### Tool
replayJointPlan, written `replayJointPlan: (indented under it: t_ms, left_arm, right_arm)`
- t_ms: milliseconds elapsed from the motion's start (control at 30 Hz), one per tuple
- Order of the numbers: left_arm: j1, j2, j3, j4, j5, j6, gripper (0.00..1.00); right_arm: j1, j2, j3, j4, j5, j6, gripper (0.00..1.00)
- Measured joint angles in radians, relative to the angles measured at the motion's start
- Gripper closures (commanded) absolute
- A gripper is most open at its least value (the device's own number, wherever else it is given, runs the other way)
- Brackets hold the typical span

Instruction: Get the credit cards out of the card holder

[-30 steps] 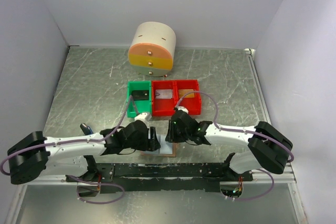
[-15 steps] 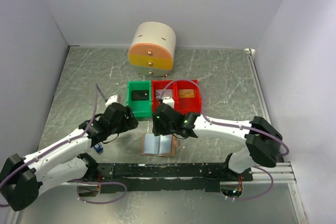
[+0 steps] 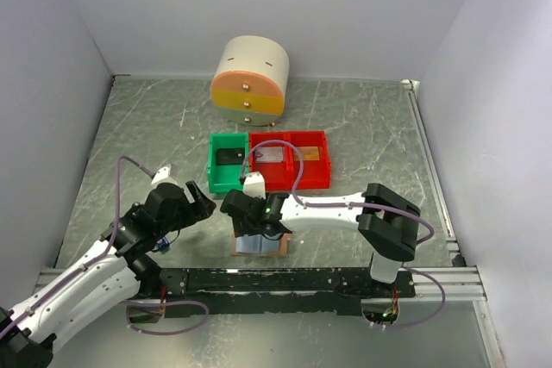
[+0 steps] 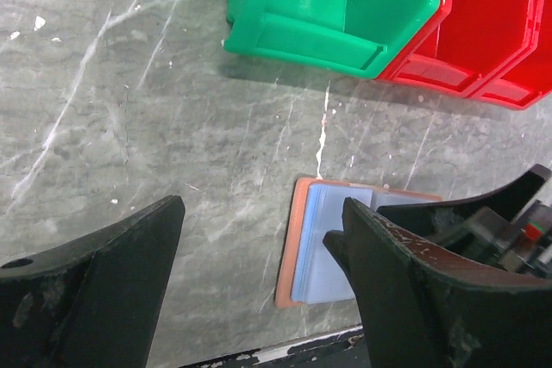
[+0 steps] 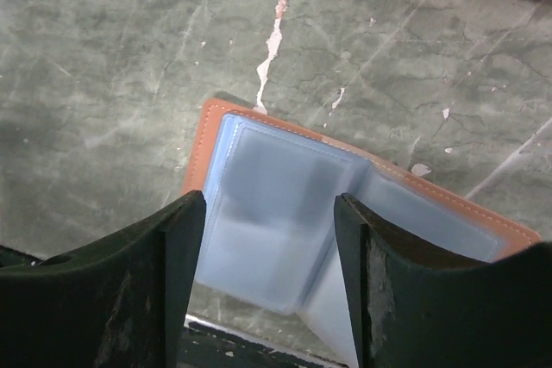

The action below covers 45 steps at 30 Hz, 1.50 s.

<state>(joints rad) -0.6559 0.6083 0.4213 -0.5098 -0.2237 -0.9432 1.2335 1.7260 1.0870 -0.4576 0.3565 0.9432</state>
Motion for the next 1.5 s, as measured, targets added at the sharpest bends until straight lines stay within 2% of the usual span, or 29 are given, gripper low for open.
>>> replayJointPlan:
  t_ms: [300, 467, 600, 867, 967, 1100, 1367, 1500]
  left_arm:
    - [0.0, 0.033, 0.0, -0.015, 0.025, 0.002, 0.16]
    - [0.0, 0.047, 0.0, -0.015, 0.041, 0.002, 0.16]
    - [0.0, 0.046, 0.0, -0.014, 0.057, 0.008, 0.16]
    - [0.0, 0.069, -0.007, 0.027, 0.128, 0.029, 0.19]
    - [0.0, 0.077, -0.024, 0.071, 0.188, 0.05, 0.21]
    - [0.0, 0.084, -0.049, 0.151, 0.29, 0.078, 0.2]
    - [-0.002, 0.144, -0.185, 0.458, 0.589, 0.097, 0.2]
    - [-0.026, 0.183, -0.212, 0.549, 0.648, 0.094, 0.2]
  right_arm:
    - [0.0, 0.067, 0.018, -0.002, 0.003, 0.029, 0.41]
    - [0.0, 0.052, -0.011, 0.04, 0.001, 0.037, 0.55]
    - [-0.009, 0.0, -0.096, 0.123, -0.015, 0.041, 0.59]
    - [-0.039, -0.052, -0.185, 0.222, -0.066, 0.035, 0.75]
    - [-0.046, -0.061, -0.205, 0.252, -0.088, 0.029, 0.8]
    - [-0.072, -0.101, -0.273, 0.329, -0.142, 0.025, 0.8]
    - [-0.161, -0.21, -0.492, 0.57, -0.303, 0.056, 0.79]
    - [-0.174, -0.219, -0.529, 0.63, -0.332, 0.076, 0.79]
